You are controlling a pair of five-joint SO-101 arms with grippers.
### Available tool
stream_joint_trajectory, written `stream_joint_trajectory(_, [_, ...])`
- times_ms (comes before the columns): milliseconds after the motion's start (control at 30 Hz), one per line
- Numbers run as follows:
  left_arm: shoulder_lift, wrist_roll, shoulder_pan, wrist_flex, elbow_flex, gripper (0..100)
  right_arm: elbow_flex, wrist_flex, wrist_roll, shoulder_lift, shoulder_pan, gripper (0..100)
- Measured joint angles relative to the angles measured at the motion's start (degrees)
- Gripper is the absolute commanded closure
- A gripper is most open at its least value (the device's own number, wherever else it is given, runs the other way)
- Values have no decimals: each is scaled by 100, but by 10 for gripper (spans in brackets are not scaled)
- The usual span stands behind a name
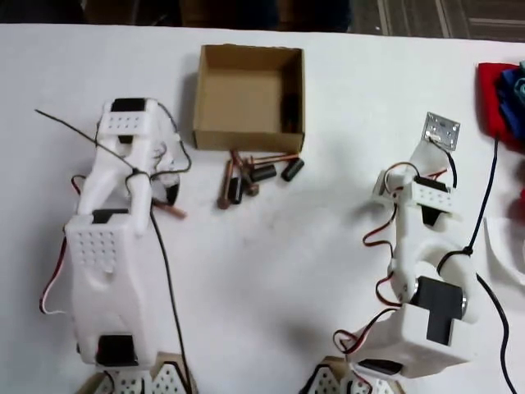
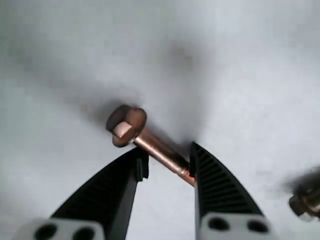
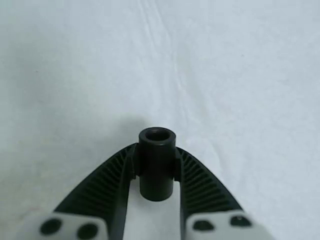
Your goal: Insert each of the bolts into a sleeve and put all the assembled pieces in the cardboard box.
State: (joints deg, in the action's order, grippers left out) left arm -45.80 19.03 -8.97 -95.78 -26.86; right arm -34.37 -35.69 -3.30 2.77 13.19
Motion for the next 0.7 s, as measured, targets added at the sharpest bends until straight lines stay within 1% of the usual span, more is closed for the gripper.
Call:
stream_joint_trajectory(100, [0,-1371,0,0,0,854,0,0,0,0,0,977])
stream_joint_trajectory(200, [0,-2567,0,0,0,854,0,0,0,0,0,977])
stream_joint_trajectory(300, [-9,-3631,0,-35,0,855,0,0,0,0,0,977])
stream_joint_trajectory(367, [-9,-4062,0,-79,0,857,0,0,0,0,0,977])
stream_joint_trajectory(467, [-9,-4229,35,-97,0,858,0,0,0,0,0,977])
stream_joint_trajectory(533, [-35,-4079,35,-132,-149,856,0,0,0,0,0,977])
stream_joint_trajectory(567, [-44,-3895,35,-141,-237,854,0,0,0,0,0,977])
stream_joint_trajectory(700, [-62,-2602,70,53,-642,854,0,0,0,0,0,977])
